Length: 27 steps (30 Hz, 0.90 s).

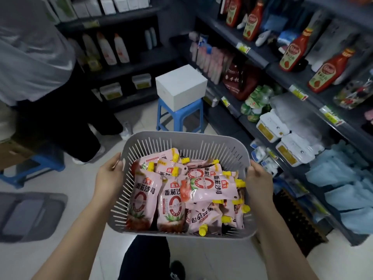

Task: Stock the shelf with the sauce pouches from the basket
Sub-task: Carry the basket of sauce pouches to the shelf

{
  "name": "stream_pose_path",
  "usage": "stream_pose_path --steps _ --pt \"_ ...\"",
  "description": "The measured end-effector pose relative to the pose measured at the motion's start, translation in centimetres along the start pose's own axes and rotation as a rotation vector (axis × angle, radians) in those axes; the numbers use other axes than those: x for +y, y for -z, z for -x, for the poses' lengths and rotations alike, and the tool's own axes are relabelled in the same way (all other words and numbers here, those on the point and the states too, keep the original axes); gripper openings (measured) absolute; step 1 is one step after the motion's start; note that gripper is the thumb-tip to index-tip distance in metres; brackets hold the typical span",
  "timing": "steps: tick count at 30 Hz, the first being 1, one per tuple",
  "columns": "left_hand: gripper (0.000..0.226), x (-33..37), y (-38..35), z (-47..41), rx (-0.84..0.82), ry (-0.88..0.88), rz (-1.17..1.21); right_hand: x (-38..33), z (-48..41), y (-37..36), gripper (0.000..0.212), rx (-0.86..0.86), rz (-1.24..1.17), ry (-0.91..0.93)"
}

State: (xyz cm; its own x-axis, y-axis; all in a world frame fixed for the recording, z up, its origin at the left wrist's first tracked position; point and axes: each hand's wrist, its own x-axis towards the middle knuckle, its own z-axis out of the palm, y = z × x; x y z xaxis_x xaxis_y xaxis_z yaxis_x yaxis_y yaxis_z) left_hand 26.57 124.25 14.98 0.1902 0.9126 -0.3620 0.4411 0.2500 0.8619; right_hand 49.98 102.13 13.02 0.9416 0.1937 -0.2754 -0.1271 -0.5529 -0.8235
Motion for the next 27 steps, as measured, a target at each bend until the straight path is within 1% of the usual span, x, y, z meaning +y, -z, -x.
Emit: stream_pose_path --steps 6,8,11,21,27 --pt "0.032 4.4 -3.5 -7.8 0.000 0.014 0.051 -4.7 -6.9 -3.3 0.031 0.034 0.013 -0.014" --pt "0.034 5.5 -4.6 -10.6 -0.025 0.042 0.036 -6.2 -9.2 -4.5 0.032 0.052 0.012 -0.038" --pt "0.034 7.5 -6.6 -14.2 -0.016 0.039 0.033 -8.5 -12.8 -6.0 0.033 0.044 -0.030 -0.072" --pt "0.035 14.4 -13.1 -24.1 0.067 0.100 0.006 -16.0 -26.6 -10.0 0.033 -0.059 -0.018 0.007" --pt "0.034 16.7 -17.5 -29.0 0.139 0.135 0.083 -20.1 -35.4 -12.5 0.030 -0.148 0.038 0.085"
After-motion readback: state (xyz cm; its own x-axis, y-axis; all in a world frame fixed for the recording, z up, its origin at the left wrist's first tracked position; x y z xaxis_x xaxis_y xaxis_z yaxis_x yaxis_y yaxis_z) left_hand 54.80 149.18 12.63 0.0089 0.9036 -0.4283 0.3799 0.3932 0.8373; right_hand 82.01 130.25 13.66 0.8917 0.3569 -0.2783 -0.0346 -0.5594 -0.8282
